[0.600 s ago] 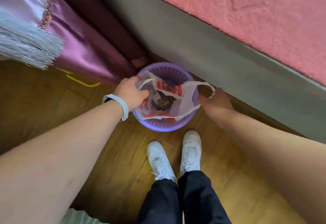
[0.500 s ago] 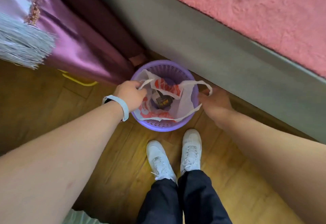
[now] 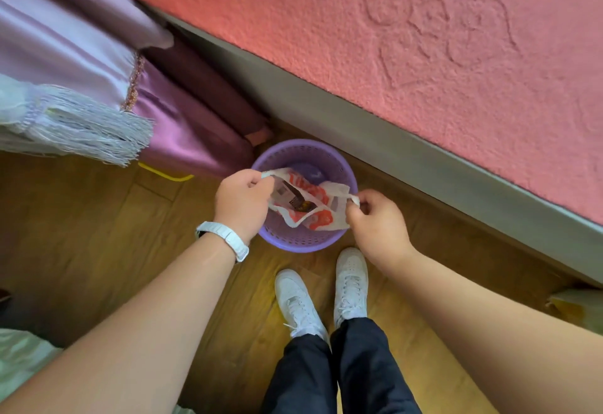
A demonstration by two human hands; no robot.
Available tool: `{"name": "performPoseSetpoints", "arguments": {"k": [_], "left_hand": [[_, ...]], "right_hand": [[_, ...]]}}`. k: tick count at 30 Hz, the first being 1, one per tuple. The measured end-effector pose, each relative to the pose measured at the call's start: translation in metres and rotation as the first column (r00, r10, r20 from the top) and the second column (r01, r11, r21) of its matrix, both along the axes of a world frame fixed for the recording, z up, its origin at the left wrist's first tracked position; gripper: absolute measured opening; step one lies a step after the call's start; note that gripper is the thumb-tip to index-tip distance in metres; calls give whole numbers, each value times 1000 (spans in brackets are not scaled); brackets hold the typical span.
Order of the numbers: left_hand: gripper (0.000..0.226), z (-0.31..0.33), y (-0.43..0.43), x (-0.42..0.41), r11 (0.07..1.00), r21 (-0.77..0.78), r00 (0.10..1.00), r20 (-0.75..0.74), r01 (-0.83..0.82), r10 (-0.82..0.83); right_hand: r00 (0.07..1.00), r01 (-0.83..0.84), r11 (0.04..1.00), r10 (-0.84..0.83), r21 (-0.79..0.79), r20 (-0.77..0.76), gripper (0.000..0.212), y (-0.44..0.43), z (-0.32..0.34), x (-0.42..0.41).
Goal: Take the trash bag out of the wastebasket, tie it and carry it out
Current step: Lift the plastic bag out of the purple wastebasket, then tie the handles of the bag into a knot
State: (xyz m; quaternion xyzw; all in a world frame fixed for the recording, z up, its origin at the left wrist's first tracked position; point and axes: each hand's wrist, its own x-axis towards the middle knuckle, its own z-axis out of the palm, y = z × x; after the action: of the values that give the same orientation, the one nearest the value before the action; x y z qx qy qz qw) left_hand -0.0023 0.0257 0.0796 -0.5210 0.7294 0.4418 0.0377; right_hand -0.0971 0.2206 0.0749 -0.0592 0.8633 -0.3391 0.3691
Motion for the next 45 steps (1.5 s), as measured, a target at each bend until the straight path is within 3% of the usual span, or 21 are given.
{"name": "performPoseSetpoints", "arguments": {"k": [4, 10, 17, 23, 30, 34, 40, 45], "left_hand": [[21, 50, 1, 5, 991, 86, 990, -94, -99, 107], [23, 170, -9, 11, 993, 89, 982, -166, -72, 86], [19, 339, -9, 10, 997, -13, 942, -328, 76, -77], [9, 455, 0, 7, 967, -149, 831, -496, 205, -253], [18, 554, 34, 5, 936, -2, 687, -679, 353, -260], [19, 591, 66, -3, 889, 107, 645, -727, 445, -235], [30, 620, 104, -9, 784, 393, 731, -673, 480, -110], [80, 626, 133, -22, 612, 601, 796, -600, 514, -79]], "right_hand": [[998, 60, 996, -61, -66, -13, 13, 1, 51, 1], [995, 22, 990, -35, -141, -93, 10, 8, 174, 5], [960, -29, 982, -24, -186, -280, 13, 11, 333, -3], [928, -23, 961, -82, -276, -363, 14, 15, 441, -5], [890, -87, 908, -114, -410, -441, 13, 15, 554, -6], [945, -8, 810, -186, -587, -269, 13, 18, 603, -11], [948, 6, 757, -212, -653, -237, 8, 37, 652, -15], [923, -141, 753, -135, -642, -361, 15, 64, 681, -20]]}}
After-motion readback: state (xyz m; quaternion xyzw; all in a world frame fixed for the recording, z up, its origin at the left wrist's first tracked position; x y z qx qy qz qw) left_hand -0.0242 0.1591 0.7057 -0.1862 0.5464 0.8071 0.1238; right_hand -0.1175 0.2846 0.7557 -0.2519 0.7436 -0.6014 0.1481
